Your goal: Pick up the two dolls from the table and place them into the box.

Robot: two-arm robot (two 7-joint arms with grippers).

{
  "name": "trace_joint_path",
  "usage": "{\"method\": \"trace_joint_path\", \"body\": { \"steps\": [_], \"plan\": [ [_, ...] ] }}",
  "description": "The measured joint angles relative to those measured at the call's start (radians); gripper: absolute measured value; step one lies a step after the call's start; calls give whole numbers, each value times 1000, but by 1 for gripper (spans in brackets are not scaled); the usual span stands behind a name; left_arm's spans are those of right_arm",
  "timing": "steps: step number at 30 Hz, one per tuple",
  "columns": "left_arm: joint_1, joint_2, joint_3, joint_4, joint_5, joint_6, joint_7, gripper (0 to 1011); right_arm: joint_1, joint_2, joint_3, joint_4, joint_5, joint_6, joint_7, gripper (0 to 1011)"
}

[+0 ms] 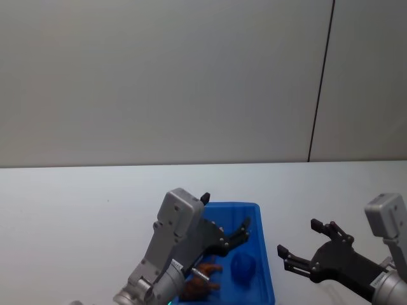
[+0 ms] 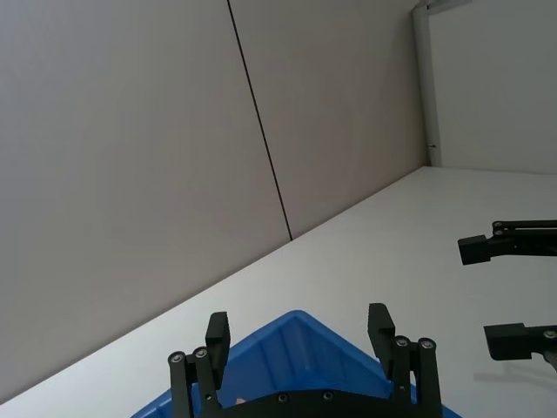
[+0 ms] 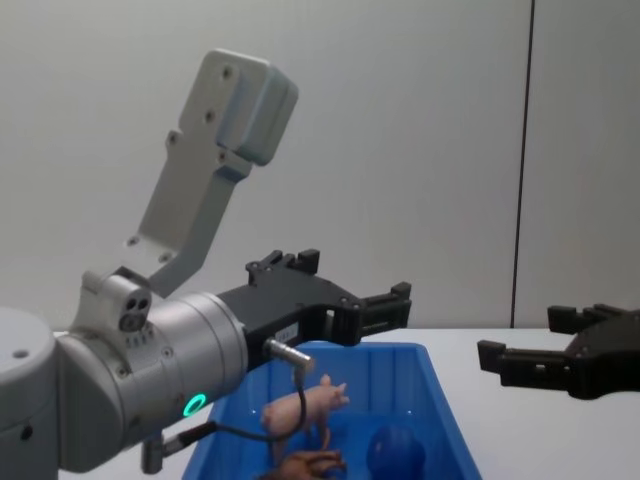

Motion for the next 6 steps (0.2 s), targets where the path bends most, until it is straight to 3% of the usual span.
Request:
{"method": "trace_joint_path", "body": {
  "steps": [6],
  "plan": [
    [-7,-6,0,5,-2,-4,-10,1001,0,0,0,0,0,0,0,1001]
  ]
}}
